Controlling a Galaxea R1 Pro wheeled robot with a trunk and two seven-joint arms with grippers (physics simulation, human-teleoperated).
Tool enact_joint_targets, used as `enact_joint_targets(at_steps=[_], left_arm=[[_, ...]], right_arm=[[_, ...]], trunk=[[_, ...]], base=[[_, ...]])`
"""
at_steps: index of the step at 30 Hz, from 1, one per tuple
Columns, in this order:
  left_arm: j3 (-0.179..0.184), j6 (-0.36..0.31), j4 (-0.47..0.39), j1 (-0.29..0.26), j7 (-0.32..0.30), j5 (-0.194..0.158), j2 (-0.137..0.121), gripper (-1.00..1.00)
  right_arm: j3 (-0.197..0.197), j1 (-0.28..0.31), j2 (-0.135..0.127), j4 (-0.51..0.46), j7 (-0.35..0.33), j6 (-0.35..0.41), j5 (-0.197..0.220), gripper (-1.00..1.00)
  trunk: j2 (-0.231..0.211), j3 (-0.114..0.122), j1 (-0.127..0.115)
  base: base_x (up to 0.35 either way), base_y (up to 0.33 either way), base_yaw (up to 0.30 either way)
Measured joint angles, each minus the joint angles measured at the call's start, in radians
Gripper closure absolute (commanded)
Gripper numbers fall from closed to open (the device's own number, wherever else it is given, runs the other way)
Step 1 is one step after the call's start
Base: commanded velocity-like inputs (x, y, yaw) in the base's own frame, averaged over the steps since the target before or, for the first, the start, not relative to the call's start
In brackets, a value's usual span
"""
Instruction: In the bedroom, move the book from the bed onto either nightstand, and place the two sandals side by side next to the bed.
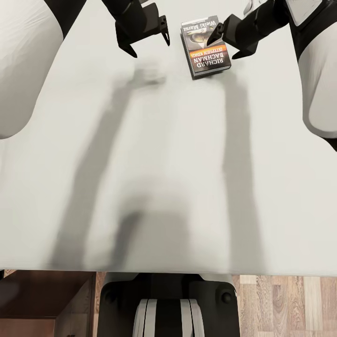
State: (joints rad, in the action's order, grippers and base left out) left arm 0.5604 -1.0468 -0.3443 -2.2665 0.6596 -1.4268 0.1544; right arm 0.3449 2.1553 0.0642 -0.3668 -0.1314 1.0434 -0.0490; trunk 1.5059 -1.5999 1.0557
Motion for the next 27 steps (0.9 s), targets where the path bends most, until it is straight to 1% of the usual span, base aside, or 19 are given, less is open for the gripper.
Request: enact_joint_targets(at_steps=[27], left_arm=[[-0.001,0.000,-0.001,0.000,0.000,0.000,0.000,-1.00]], right_arm=[[-0.002,-0.006,-0.002,0.000,-0.009,0.000,0.001,-1.00]], trunk=[[0.000,0.000,0.000]], base=[[0.000,0.000,0.000]])
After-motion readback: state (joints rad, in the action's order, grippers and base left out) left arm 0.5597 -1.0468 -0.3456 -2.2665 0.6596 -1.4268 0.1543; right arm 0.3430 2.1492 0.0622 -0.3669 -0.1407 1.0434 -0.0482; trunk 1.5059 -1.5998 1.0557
